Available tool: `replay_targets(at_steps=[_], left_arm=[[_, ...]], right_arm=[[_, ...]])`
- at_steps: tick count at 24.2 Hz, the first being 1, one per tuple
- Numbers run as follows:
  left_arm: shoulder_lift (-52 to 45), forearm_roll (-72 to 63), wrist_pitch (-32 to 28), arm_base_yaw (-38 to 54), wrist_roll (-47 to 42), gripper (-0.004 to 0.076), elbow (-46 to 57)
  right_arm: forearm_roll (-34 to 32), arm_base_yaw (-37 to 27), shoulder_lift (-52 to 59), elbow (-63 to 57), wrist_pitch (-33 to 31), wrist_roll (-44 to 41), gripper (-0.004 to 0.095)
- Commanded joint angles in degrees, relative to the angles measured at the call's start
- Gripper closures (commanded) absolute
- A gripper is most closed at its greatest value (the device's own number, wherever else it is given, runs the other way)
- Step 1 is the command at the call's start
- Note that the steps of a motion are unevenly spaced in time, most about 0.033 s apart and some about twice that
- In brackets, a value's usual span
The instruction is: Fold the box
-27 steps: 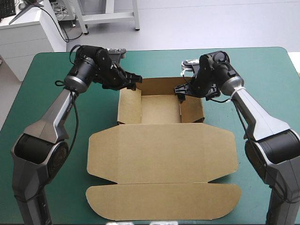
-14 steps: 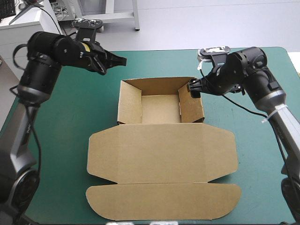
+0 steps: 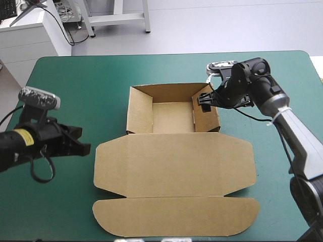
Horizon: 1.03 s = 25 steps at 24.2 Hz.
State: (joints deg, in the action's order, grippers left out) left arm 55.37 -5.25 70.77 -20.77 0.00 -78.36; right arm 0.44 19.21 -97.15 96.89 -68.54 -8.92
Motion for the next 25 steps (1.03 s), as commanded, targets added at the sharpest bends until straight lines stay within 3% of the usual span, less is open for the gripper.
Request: replay_targets(at_steps=[1,9,15,17,20,24,25], left_arm=[[-7.1,-0.8,-5.2,-0.3,1.2,0.0732,7.0],[-27.1,-0.8,-13.9,-0.3,3.0,0.0732,32.0],[-31.5,-0.8,-15.6,-0.3,3.0,0.0732,38.7],[-31.8,-0.8,-15.4,-0.3,3.0,0.0732,39.0],[-31.8,-0.8,-15.6,-0.3,3.0,0.0732,39.0],[-31.8,-0.8,-15.7,-0.3,3.0,0.0732,39.0],[-31.8,-0.8,-15.7,-0.3,3.0,0.0732,39.0]], right_arm=[[-0.4,-0.3,-1.1,3.3,4.3,-0.6,0.0007],[0.2,-0.3,-11.5,6.7,5.4,-1.0,0.0007],[1.1,-0.3,-13.3,6.7,3.1,-0.4,0.0009],[1.5,-0.3,-13.3,6.7,2.9,-0.4,0.0054],[1.8,-0.3,-13.3,6.7,2.2,-0.4,0.0283],[2.1,-0.3,-13.3,6.7,0.7,-0.3,0.0878],[2.1,-0.3,-13.3,6.7,0.4,-0.3,0.0917]])
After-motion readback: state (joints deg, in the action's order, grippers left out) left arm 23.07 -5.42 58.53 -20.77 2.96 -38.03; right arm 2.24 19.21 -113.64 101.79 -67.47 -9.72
